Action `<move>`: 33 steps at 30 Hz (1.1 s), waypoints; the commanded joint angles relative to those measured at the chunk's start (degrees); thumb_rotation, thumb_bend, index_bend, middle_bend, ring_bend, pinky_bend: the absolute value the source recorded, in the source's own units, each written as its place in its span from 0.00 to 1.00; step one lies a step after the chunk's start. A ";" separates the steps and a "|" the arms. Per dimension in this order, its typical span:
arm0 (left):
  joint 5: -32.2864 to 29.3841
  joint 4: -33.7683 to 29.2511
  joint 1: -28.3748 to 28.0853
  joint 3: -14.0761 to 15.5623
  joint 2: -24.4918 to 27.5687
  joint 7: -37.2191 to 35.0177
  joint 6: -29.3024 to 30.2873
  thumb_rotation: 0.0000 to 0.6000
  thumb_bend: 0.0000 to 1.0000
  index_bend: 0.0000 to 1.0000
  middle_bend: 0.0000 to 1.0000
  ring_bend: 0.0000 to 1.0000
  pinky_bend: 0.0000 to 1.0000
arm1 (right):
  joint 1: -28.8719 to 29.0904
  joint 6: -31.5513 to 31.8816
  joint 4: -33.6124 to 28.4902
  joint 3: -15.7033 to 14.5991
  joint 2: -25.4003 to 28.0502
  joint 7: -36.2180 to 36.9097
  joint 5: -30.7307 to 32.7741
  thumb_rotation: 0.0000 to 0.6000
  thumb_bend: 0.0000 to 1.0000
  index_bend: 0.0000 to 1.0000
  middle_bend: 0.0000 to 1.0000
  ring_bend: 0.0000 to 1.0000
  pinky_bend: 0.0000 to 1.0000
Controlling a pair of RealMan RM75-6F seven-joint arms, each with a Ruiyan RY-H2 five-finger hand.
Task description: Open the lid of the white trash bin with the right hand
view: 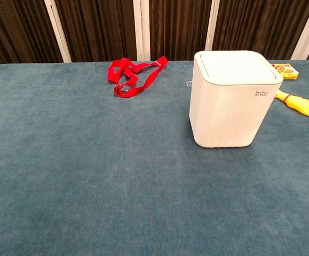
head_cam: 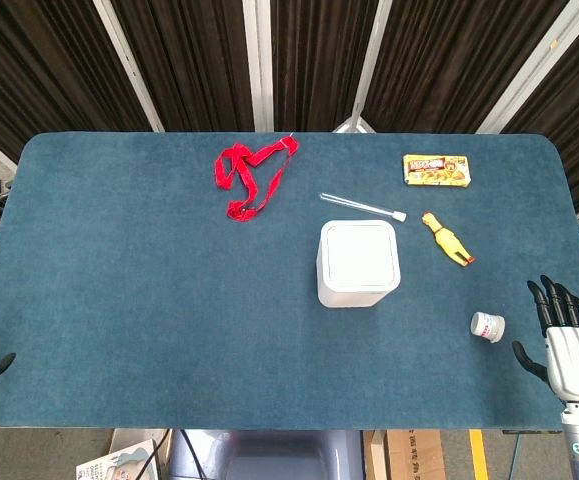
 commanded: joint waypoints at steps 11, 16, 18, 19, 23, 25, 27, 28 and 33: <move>1.00 0.06 0.43 0.12 0.32 -2.00 0.64 1.00 0.12 0.13 0.06 0.00 0.03 | -0.14 -0.50 -0.92 -0.06 0.46 -0.18 0.68 1.00 0.28 0.07 0.05 0.08 0.14; 1.09 0.19 0.22 0.05 0.09 -1.70 0.32 1.00 0.12 0.13 0.06 0.00 0.02 | -0.01 -0.88 -0.79 -0.05 0.56 -0.28 0.85 1.00 0.28 0.07 0.05 0.08 0.14; 1.08 -0.09 0.28 0.13 0.01 -0.94 0.24 1.00 0.12 0.13 0.06 0.00 0.02 | 0.08 -1.12 -0.76 -0.20 0.56 -0.19 0.67 1.00 0.27 0.07 0.05 0.08 0.14; 1.22 -0.24 0.32 0.14 0.01 -0.84 0.38 1.00 0.12 0.13 0.06 0.00 0.02 | 0.14 -1.32 -0.79 -0.33 0.59 -0.17 0.55 1.00 0.28 0.07 0.05 0.08 0.14; 1.98 -0.38 0.74 0.19 0.00 -0.65 1.46 1.00 0.12 0.13 0.06 0.00 0.02 | 0.28 -1.80 -1.02 -0.65 0.74 0.15 0.21 1.00 0.28 0.07 0.05 0.10 0.14; 2.04 -0.32 0.95 0.07 -0.06 -0.63 1.96 1.00 0.12 0.13 0.05 0.00 0.02 | 0.31 -1.97 -1.19 -0.75 0.90 0.43 0.11 1.00 0.28 0.07 0.05 0.13 0.14; 1.86 -0.18 0.99 -0.15 -0.22 -0.64 2.13 1.00 0.12 0.13 0.05 0.00 0.02 | 0.37 -2.13 -1.33 -0.73 0.93 0.62 0.18 1.00 0.28 0.07 0.05 0.16 0.15; 1.75 -0.07 0.95 -0.27 -0.36 -0.56 2.12 1.00 0.12 0.13 0.04 0.00 0.02 | 0.43 -2.13 -1.38 -0.66 0.81 0.80 0.19 1.00 0.28 0.07 0.07 0.19 0.17; 1.72 0.07 1.00 -0.41 -0.55 -0.21 2.22 1.00 0.12 0.12 0.04 0.00 0.02 | 1.11 -1.80 -1.81 -0.45 0.10 1.75 -1.39 1.00 0.30 0.12 0.25 0.34 0.26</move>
